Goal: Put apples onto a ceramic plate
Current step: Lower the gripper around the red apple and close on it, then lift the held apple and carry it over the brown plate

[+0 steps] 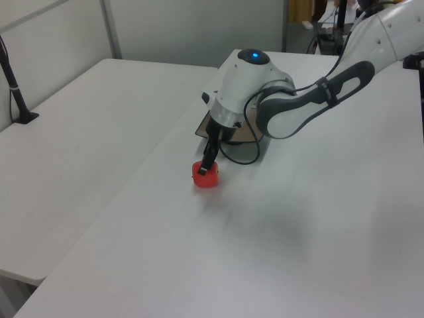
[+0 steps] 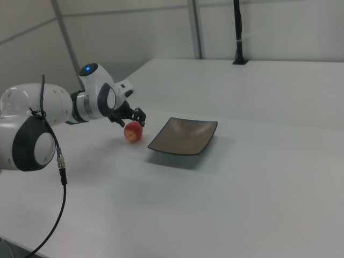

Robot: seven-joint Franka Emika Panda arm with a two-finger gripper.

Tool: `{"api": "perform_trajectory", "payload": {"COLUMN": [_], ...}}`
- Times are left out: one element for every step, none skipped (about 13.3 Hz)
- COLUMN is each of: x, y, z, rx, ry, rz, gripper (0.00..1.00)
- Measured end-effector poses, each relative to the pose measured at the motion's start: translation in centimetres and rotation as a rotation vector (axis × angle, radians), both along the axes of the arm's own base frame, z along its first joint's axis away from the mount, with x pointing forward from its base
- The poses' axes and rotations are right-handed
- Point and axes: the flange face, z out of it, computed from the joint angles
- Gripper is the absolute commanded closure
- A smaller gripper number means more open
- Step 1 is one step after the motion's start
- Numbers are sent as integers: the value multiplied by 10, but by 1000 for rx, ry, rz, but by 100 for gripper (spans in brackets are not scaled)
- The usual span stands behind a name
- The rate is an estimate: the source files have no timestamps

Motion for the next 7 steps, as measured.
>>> {"api": "perform_trajectory", "payload": {"x": [-1, -2, -3, -3, -3, -3, -3], "y": [4, 9, 12, 13, 13, 13, 13], "z": [-5, -8, -10, -10, -9, -8, -8], "rx": [-11, -18, -22, -22, -26, -35, -41], "ry": [1, 1, 0, -2, -7, -15, -18], "rz": [11, 18, 22, 17, 15, 13, 14], "gripper": [40, 67, 68, 69, 69, 69, 69]}}
